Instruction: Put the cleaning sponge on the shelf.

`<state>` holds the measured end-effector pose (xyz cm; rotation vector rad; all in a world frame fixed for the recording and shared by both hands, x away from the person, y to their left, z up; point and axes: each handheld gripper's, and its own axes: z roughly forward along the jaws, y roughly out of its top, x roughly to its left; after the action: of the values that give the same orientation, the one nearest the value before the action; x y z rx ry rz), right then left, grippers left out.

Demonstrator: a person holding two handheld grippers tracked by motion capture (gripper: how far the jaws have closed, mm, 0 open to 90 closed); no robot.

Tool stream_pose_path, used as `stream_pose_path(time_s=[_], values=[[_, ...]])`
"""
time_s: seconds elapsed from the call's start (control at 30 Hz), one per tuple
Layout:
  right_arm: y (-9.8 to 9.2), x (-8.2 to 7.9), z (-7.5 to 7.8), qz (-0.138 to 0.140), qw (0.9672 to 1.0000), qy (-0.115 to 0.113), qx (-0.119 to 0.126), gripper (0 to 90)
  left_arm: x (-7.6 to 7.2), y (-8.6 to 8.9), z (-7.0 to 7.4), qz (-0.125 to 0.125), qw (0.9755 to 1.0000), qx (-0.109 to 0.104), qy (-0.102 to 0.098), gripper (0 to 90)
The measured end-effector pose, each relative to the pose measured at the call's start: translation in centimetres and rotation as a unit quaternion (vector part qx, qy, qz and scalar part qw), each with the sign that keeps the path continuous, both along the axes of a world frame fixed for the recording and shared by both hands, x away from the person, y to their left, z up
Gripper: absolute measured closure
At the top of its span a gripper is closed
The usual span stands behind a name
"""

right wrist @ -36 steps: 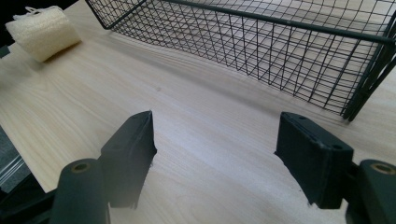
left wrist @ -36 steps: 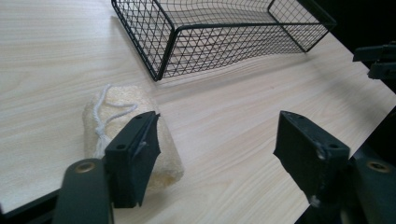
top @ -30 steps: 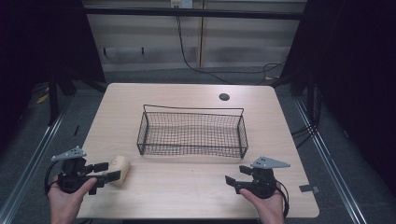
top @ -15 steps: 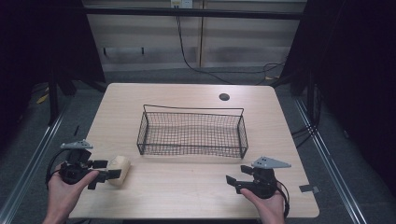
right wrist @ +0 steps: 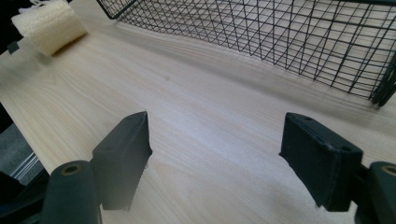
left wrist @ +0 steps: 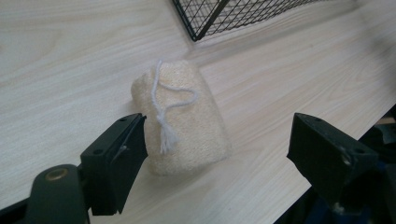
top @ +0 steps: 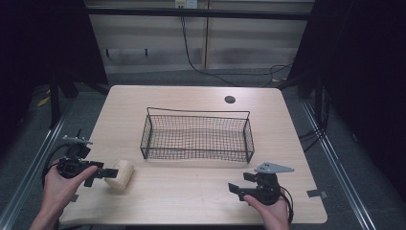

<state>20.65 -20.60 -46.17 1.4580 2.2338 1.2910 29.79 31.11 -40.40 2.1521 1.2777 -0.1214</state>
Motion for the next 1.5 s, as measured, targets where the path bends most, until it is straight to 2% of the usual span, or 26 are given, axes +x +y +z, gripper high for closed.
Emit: stream_pose_path(time_s=[0.07,0.17,0.3,0.37,0.5,0.53,0.63,0.67,0.77,0.87,0.9,1.03,1.07,1.23,1.5], values=[[0.0,0.1,0.0,0.002,1.0000,-0.003,-0.001,23.8,0.3,0.0,0.0,-0.002,0.9999,0.006,0.014,18.4],[0.0,0.1,0.0,0.003,1.0000,-0.006,-0.001,23.7,0.6,-0.1,0.2,-0.003,0.9996,0.017,0.024,18.2],[0.1,0.1,0.1,0.003,1.0000,-0.007,-0.005,23.8,1.4,-0.3,0.3,-0.018,0.9983,0.029,0.047,17.0],[0.1,0.1,0.1,0.004,0.9999,-0.009,-0.009,23.8,1.7,-0.5,0.5,-0.019,0.9981,0.034,0.048,17.1],[0.1,0.1,0.0,0.004,0.9999,-0.003,-0.010,23.8,2.6,-0.8,0.7,-0.030,0.9965,0.042,0.066,17.2],[0.2,0.1,0.0,0.005,0.9999,-0.004,-0.013,23.8,2.7,-0.9,0.7,-0.023,0.9966,0.043,0.067,17.3],[0.2,0.1,0.0,0.006,0.9999,-0.002,-0.012,23.9,3.2,-1.1,0.7,-0.029,0.9953,0.061,0.069,17.4],[0.2,0.1,0.0,0.006,0.9999,-0.002,-0.012,23.9,3.3,-1.3,0.7,-0.021,0.9955,0.058,0.072,17.4],[0.3,0.1,0.0,0.008,0.9999,-0.001,-0.010,23.9,3.9,-1.6,0.4,-0.034,0.9932,0.072,0.086,18.4],[0.3,0.2,-0.1,0.009,0.9999,-0.001,-0.012,24.2,4.2,-2.1,0.0,-0.032,0.9915,0.084,0.094,18.3],[0.3,0.2,-0.1,0.010,0.9999,0.000,-0.011,24.3,4.2,-2.2,0.0,-0.027,0.9914,0.081,0.099,18.4],[0.3,0.2,-0.1,0.013,0.9999,0.003,-0.011,24.5,4.7,-2.5,-0.2,-0.038,0.9888,0.098,0.106,21.0],[0.4,0.2,-0.1,0.014,0.9998,0.002,-0.012,24.5,4.8,-2.6,-0.3,-0.032,0.9888,0.098,0.107,20.8],[0.3,0.2,-0.1,0.014,0.9998,0.003,-0.013,24.6,5.3,-2.9,-1.2,-0.034,0.9850,0.111,0.128,18.9],[0.4,0.2,-0.2,0.016,0.9998,0.006,-0.012,24.7,5.8,-3.7,-2.3,-0.037,0.9796,0.135,0.145,17.9]])
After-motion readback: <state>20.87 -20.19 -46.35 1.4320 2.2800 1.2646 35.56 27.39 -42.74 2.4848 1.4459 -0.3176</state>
